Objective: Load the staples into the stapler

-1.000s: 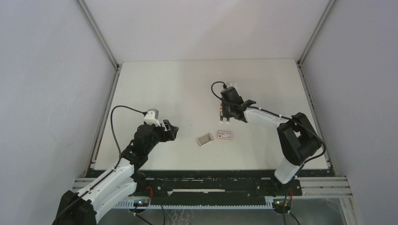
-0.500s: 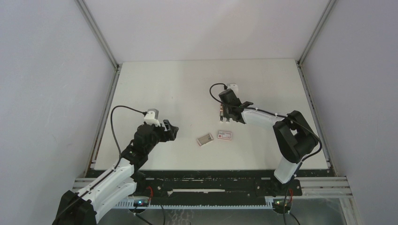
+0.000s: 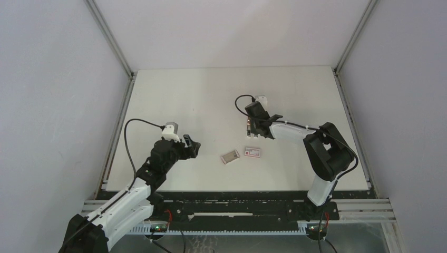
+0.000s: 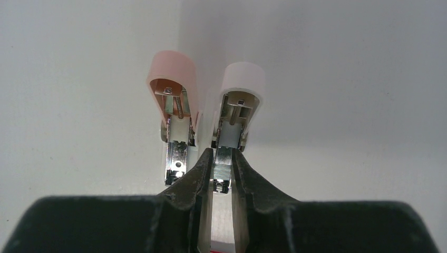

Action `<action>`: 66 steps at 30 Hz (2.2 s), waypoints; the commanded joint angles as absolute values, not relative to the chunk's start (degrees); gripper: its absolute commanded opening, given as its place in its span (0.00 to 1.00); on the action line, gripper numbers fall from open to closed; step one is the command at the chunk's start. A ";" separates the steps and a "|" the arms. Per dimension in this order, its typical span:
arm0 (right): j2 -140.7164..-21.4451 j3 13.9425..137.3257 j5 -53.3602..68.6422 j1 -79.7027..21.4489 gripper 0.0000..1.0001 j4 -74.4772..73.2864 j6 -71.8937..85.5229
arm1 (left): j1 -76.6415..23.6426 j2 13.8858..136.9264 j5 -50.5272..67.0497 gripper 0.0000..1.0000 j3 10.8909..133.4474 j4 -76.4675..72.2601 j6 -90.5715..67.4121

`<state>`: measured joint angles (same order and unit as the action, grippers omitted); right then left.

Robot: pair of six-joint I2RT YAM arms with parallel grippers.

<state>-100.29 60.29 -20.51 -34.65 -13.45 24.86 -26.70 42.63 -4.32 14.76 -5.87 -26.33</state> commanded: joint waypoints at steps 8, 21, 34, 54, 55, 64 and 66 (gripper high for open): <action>-100.72 60.11 -22.46 -34.93 0.13 -11.88 27.23 | -26.36 41.77 -4.39 0.80 13.89 -7.29 -25.66; -101.68 60.01 -22.95 -34.81 0.13 -12.38 27.43 | -26.37 41.65 -4.39 0.80 13.88 -7.21 -25.58; -101.70 60.03 -22.29 -34.65 0.13 -12.54 28.10 | -26.37 41.83 -4.37 0.80 13.97 -7.12 -25.55; -96.88 60.01 -21.61 -34.28 0.40 -15.06 28.53 | -26.37 41.49 -4.77 0.80 13.85 -7.20 -25.54; -95.83 60.03 -21.25 -34.32 0.40 -15.45 28.23 | -26.37 41.38 -4.94 0.80 13.74 -7.27 -25.57; -83.50 56.18 -10.65 -38.94 0.42 -17.69 24.16 | -26.41 42.45 3.46 0.77 12.57 -12.83 -24.38; -82.17 54.46 -8.36 -40.52 0.42 -17.67 25.07 | -26.97 44.64 7.41 0.74 12.53 -15.46 -24.13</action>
<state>-85.21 57.23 -14.76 -37.82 -17.43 25.89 -26.70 41.93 -0.51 13.89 -8.69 -26.11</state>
